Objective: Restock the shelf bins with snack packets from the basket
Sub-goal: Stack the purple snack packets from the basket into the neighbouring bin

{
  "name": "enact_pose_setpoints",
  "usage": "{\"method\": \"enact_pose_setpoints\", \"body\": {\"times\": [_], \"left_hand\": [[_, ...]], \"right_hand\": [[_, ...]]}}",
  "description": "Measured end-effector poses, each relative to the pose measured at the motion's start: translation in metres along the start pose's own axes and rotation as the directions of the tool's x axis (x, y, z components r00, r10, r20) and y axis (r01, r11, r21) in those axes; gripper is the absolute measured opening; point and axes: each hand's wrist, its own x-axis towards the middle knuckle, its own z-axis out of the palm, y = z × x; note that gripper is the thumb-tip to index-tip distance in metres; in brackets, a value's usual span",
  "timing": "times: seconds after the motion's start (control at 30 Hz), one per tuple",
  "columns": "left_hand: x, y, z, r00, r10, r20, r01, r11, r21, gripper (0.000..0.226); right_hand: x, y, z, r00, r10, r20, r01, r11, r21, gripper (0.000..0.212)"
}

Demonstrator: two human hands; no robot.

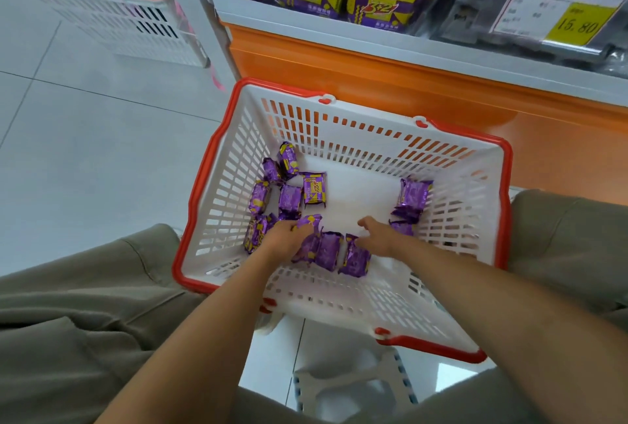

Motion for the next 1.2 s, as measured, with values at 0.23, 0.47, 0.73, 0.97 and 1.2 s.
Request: {"method": "enact_pose_setpoints", "body": {"times": [0.23,0.47,0.73,0.97,1.2], "left_hand": [[0.002,-0.005,-0.010,0.996,-0.077,-0.051,0.069,0.988,-0.140,0.025],[0.003,-0.003,-0.015,0.972,-0.233,0.013,0.225,0.918,-0.328,0.032],[-0.017,0.021,-0.014,0.989,-0.146,-0.001,0.129,0.879,-0.458,0.011],[-0.055,0.062,-0.014,0.987,0.159,-0.003,-0.146,0.899,-0.413,0.017],[-0.114,0.119,-0.034,0.929,0.367,0.048,-0.347,0.908,-0.235,0.034]], "right_hand": [[0.013,0.011,0.028,0.999,0.040,-0.002,-0.037,0.911,-0.410,0.047],[0.008,-0.001,0.026,0.998,-0.015,0.065,0.034,0.952,-0.305,0.033],[-0.031,-0.022,-0.027,0.986,-0.158,-0.057,0.167,0.920,0.355,0.013],[-0.087,-0.066,-0.060,0.968,-0.249,0.035,0.212,0.883,0.419,0.023],[-0.155,-0.094,-0.107,0.963,-0.266,0.038,0.218,0.854,0.472,0.037]]}}
